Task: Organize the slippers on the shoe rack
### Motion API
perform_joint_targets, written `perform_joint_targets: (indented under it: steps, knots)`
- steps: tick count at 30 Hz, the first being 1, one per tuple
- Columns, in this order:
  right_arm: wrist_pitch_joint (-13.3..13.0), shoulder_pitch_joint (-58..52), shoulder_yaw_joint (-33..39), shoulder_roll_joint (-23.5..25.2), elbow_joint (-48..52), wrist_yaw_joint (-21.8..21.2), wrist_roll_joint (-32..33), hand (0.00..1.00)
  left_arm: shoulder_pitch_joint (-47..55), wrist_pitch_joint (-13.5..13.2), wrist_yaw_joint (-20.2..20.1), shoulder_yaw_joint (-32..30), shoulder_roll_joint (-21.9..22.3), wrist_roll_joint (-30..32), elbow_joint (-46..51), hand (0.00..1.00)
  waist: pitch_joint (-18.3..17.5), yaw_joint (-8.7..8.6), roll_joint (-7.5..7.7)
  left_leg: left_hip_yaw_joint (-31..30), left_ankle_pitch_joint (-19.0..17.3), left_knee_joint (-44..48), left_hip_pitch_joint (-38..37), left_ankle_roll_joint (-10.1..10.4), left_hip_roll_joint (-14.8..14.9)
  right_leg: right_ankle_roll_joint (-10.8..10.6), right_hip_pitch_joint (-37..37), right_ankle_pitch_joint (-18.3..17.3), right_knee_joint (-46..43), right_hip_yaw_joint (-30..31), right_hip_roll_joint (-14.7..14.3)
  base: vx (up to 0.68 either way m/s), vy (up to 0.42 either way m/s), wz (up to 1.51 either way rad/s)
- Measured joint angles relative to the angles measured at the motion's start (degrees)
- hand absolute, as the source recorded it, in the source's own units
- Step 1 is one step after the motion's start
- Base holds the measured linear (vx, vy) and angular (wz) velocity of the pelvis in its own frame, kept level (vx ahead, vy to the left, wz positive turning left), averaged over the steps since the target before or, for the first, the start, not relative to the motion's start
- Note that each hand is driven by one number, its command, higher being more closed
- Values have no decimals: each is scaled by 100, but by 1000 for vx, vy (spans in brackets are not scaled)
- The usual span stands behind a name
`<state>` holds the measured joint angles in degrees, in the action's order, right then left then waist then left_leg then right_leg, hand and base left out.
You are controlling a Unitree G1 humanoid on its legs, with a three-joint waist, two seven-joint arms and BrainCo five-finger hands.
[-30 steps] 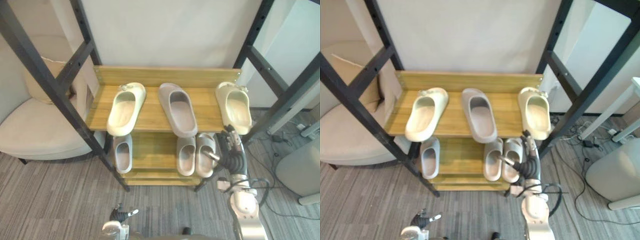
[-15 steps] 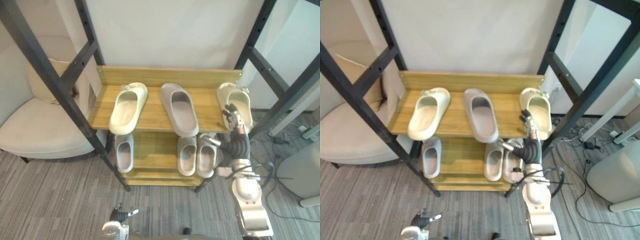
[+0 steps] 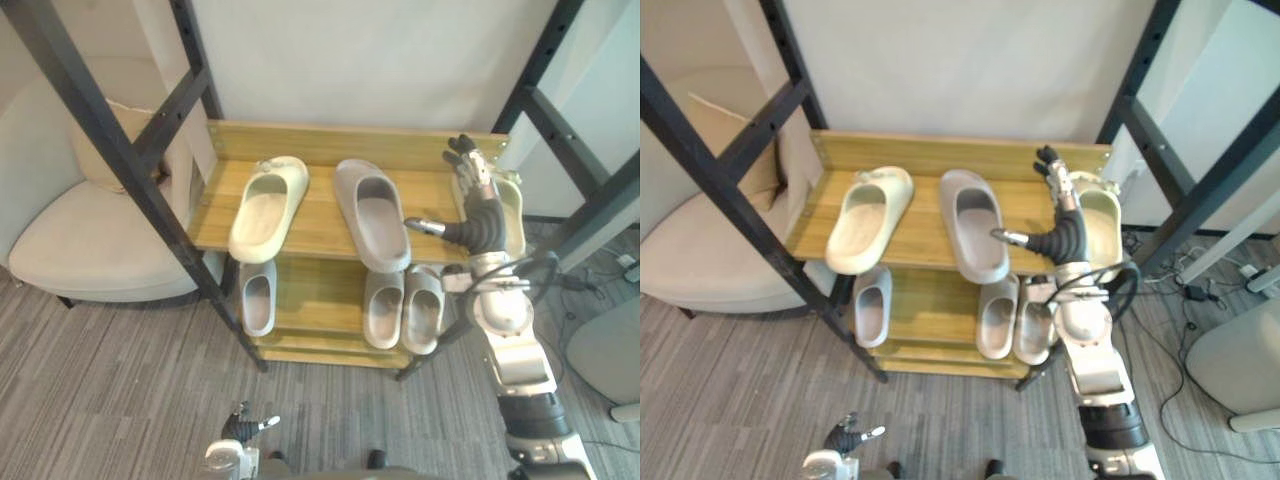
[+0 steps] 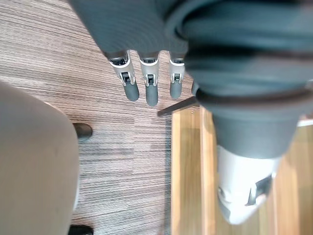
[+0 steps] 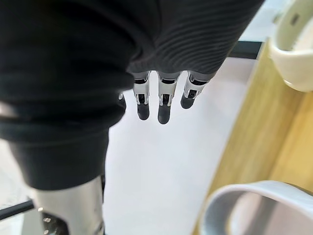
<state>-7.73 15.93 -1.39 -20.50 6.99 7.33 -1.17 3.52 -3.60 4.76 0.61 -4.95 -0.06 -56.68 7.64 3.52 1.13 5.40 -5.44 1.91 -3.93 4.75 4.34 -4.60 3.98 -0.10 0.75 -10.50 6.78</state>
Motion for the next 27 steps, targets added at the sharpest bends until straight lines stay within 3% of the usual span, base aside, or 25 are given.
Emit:
perform_joint_targets:
  steps: [8,27]
  knots:
    - [121,660,-15,-461,-650,13,8,0,-2,-70,0,44,-37,-4,43,0,51,3,77,-114,76,-51,149,-17,-35,0,-109,1,0,-113,28,-2,-1,6]
    - [342,1548,-197,-679,-1813,11,-5,0,-14,-110,5,42,-50,-22,172,0,262,-1,103,-181,195,-189,221,-31,-69,-17,-204,16,-4,-187,54,0,-1,1]
